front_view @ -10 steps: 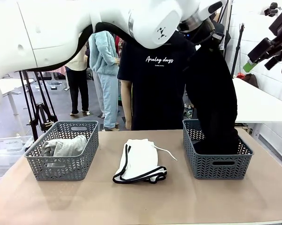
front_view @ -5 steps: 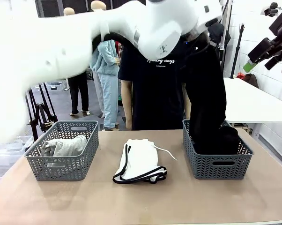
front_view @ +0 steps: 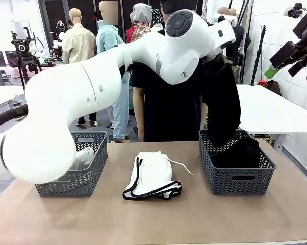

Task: Sort the tops and bottoms.
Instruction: Sort the clothes according to human instructions.

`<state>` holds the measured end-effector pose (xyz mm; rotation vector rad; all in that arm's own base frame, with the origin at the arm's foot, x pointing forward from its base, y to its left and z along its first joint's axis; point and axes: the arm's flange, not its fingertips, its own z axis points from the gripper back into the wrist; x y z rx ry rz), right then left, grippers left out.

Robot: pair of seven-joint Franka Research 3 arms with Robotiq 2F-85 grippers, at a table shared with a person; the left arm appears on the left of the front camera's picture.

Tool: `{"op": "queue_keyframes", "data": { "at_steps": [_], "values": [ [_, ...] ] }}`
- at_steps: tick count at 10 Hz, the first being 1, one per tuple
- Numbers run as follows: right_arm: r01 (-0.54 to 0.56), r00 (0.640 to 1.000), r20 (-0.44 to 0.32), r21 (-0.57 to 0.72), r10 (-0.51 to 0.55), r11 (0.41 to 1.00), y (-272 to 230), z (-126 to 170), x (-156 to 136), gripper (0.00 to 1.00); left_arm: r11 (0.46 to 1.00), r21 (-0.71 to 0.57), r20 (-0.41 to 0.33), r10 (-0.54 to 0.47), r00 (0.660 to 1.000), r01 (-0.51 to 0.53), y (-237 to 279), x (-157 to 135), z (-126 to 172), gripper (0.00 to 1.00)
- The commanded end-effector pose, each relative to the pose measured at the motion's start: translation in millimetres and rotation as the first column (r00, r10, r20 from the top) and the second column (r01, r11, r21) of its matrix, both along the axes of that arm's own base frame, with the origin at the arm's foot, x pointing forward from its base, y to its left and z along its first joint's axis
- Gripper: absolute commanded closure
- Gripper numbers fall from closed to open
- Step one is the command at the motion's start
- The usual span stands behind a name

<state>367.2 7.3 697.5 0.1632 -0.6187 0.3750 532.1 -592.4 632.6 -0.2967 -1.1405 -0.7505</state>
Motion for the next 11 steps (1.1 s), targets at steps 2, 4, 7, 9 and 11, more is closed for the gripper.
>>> {"op": "queue_keyframes", "data": {
  "at_steps": [2,4,7,9,11],
  "values": [
    [-0.006,1.0,0.001,-0.015,0.006,1.0,-0.4,-0.2,1.4,0.0,0.999,0.043,-0.214,-0.01,0.977,0.02,-16.5,7.4,-21.6,1.0],
    [-0.006,1.0,0.001,-0.015,0.006,1.0,-0.4,-0.2,1.4,0.0,0.999,0.03,-0.342,0.023,0.939,-0.013,-9.3,16.2,-49.9,1.0],
    [-0.006,1.0,0.001,-0.015,0.006,1.0,-0.4,-0.2,1.4,0.0,0.998,0.056,-0.279,0.021,0.96,-0.005,-12.6,5.5,-55.8,1.0],
    [-0.006,1.0,0.001,-0.015,0.006,1.0,-0.4,-0.2,1.4,0.0,0.997,0.081,-0.263,0.009,0.965,0.013,-5.5,-4.1,-45.6,1.0],
    [-0.006,1.0,0.001,-0.015,0.006,1.0,-0.4,-0.2,1.4,0.0,0.99,0.126,-0.391,-0.007,0.92,0.061,-18.6,10.9,-76.7,1.0]
  ]
}}
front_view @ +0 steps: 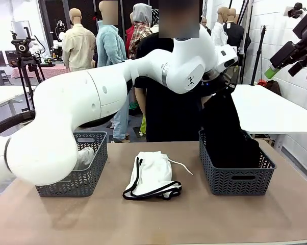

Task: Sort the tops and bottoms.
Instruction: Sort the clothes according to human instructions.

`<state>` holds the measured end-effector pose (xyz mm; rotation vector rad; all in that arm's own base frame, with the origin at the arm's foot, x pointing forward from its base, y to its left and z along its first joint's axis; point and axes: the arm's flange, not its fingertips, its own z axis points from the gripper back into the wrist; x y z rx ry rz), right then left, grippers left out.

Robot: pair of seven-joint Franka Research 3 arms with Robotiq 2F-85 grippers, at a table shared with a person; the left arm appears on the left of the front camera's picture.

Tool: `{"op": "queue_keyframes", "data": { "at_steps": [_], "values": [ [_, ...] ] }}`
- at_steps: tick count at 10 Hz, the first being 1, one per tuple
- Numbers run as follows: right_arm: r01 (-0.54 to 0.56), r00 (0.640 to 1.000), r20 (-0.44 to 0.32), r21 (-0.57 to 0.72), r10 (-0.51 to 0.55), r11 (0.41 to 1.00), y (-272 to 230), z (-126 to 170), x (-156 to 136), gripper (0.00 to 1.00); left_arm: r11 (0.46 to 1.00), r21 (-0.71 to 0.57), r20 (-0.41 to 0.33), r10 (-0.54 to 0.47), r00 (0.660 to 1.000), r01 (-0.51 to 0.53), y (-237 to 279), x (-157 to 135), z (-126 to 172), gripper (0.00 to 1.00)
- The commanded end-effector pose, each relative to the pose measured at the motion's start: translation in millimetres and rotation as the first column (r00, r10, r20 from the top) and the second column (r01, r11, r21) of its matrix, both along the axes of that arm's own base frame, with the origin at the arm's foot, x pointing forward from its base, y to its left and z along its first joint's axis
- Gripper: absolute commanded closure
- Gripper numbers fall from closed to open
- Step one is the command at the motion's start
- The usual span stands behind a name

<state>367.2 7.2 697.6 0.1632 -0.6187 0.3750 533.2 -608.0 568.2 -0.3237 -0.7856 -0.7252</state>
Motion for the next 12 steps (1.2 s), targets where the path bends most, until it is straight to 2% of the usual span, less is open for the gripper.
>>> {"op": "queue_keyframes", "data": {
  "at_steps": [1,2,3,4,5,6,8,9,12],
  "values": [
    [-0.006,1.0,0.001,-0.015,0.006,1.0,-0.4,-0.2,1.4,0.0,0.997,0.026,-0.14,-0.074,0.987,0.078,-13.4,16.8,-32.7,1.0],
    [-0.006,1.0,0.001,-0.015,0.006,1.0,-0.4,-0.2,1.4,0.0,0.993,0.054,-0.194,-0.09,0.977,0.102,-24.4,20.3,-51.2,1.0],
    [-0.006,1.0,0.001,-0.015,0.006,1.0,-0.4,-0.2,1.4,0.0,0.994,0.077,-0.216,-0.063,0.974,0.081,-27.9,26.4,-65.5,1.0],
    [-0.006,1.0,0.001,-0.015,0.006,1.0,-0.4,-0.2,1.4,0.0,0.996,0.006,-0.273,-0.089,0.958,0.094,-28.9,36.3,-79.3,1.0],
    [-0.006,1.0,0.001,-0.015,0.006,1.0,-0.4,-0.2,1.4,0.0,0.991,-0.051,-0.3,-0.134,0.945,0.125,-33.8,40.3,-90.9,1.0],
    [-0.006,1.0,0.001,-0.015,0.006,1.0,-0.4,-0.2,1.4,0.0,0.988,-0.071,-0.291,-0.155,0.944,0.14,-36.1,46.2,-97.4,1.0],
    [-0.006,1.0,0.001,-0.015,0.006,1.0,-0.4,-0.2,1.4,0.0,0.986,-0.062,-0.351,-0.164,0.922,0.151,-43.5,54.3,-114.2,1.0],
    [-0.006,1.0,0.001,-0.015,0.006,1.0,-0.4,-0.2,1.4,0.0,0.986,-0.045,-0.359,-0.167,0.918,0.161,-47.1,53.8,-118.8,1.0],
    [-0.006,1.0,0.001,-0.015,0.006,1.0,-0.4,-0.2,1.4,0.0,0.987,0.01,-0.34,-0.146,0.929,0.159,-49.0,53.2,-118.6,0.43]
  ]
}}
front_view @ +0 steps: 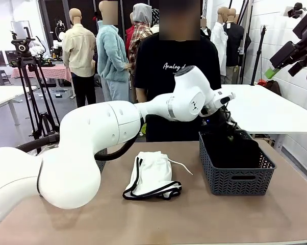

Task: Sort the tops and bottoms.
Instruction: Sort the clothes according to human instructions.

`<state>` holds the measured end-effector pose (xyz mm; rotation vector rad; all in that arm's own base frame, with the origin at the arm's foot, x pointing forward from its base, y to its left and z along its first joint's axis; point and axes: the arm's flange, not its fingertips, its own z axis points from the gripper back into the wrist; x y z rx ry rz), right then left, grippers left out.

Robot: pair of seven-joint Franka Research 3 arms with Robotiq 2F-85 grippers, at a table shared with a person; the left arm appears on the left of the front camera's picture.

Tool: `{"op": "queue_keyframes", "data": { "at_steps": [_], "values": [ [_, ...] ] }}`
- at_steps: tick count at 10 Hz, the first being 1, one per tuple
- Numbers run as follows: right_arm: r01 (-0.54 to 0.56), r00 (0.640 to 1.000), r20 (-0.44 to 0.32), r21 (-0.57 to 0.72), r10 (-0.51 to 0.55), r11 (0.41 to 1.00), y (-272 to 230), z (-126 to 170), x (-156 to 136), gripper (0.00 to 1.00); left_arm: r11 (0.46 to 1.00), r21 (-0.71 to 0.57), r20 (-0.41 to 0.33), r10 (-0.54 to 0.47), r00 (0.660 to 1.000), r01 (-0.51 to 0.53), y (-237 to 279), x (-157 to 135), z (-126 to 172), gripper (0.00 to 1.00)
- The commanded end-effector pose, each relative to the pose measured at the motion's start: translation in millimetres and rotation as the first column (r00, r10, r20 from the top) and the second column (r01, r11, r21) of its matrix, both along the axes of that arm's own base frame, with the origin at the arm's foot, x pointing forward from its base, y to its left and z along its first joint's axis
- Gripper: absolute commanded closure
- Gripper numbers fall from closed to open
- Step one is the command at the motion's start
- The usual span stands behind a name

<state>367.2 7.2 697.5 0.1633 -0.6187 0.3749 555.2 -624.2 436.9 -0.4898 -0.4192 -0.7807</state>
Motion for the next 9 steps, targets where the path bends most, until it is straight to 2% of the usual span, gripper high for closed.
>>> {"op": "queue_keyframes", "data": {
  "at_steps": [1,2,3,9],
  "values": [
    [-0.006,1.0,0.001,-0.015,0.006,1.0,-0.3,-0.1,1.4,0.0,0.999,0.045,0.015,-0.009,1.0,0.009,-34.1,31.4,11.9,0.23],
    [-0.006,1.0,0.001,-0.015,0.006,1.0,-0.3,-0.1,1.4,0.0,0.999,0.052,0.018,-0.009,1.0,0.008,-34.3,30.7,14.4,0.03],
    [-0.006,1.0,0.001,-0.015,0.006,1.0,-0.3,-0.1,1.4,0.0,0.998,0.068,0.03,0.012,0.999,-0.014,-34.5,26.9,21.8,0.0],
    [-0.006,1.0,0.001,-0.015,0.006,1.0,-0.3,-0.1,1.4,0.0,0.997,0.069,0.049,-0.019,0.999,0.015,-29.2,4.8,53.9,0.0]
  ]
}}
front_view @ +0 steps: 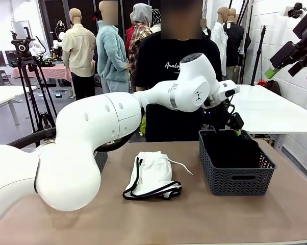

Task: Sort the tops and bottoms.
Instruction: Sort the clothes according to human instructions.

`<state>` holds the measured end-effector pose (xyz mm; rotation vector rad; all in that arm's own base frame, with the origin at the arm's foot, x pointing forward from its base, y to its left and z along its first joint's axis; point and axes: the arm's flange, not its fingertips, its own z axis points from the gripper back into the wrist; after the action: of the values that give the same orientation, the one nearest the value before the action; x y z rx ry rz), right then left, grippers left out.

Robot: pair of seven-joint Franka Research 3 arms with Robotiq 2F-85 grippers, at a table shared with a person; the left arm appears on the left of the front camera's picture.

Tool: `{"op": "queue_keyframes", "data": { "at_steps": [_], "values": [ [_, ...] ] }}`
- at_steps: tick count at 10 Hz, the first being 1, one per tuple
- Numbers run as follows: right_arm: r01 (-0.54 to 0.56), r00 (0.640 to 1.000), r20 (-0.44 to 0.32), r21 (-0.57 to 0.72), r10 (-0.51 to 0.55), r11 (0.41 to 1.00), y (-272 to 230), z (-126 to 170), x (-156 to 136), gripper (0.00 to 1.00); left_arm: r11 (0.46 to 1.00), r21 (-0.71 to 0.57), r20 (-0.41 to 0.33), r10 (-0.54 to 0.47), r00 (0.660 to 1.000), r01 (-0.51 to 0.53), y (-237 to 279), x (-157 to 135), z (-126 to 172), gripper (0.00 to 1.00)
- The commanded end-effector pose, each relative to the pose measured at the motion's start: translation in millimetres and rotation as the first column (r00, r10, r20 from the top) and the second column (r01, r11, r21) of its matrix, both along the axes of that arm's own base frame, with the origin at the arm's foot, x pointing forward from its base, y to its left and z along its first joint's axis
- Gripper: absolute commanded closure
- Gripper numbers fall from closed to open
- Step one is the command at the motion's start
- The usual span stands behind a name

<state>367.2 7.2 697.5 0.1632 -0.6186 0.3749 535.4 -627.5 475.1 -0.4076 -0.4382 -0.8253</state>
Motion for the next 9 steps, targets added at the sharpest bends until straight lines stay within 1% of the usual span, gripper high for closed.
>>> {"op": "queue_keyframes", "data": {
  "at_steps": [1,3,4,9],
  "values": [
    [-0.006,1.0,0.002,-0.015,0.006,1.0,-0.3,-0.1,1.4,0.0,1.0,0.003,-0.003,0.006,1.0,-0.006,-22.7,23.2,18.7,0.0],
    [-0.006,1.0,0.002,-0.015,0.006,1.0,-0.3,-0.1,1.4,0.0,1.0,-0.003,-0.03,0.019,0.999,-0.019,-19.9,22.8,13.8,0.0],
    [-0.006,1.0,0.002,-0.015,0.006,1.0,-0.3,-0.1,1.4,0.0,1.0,0.001,0.002,0.0,1.0,0.0,2.1,-0.5,7.3,0.0],
    [-0.006,1.0,0.002,-0.015,0.006,1.0,-0.3,-0.1,1.4,0.0,1.0,0.001,0.002,0.0,1.0,0.0,2.1,-0.5,7.3,0.0]
  ]
}}
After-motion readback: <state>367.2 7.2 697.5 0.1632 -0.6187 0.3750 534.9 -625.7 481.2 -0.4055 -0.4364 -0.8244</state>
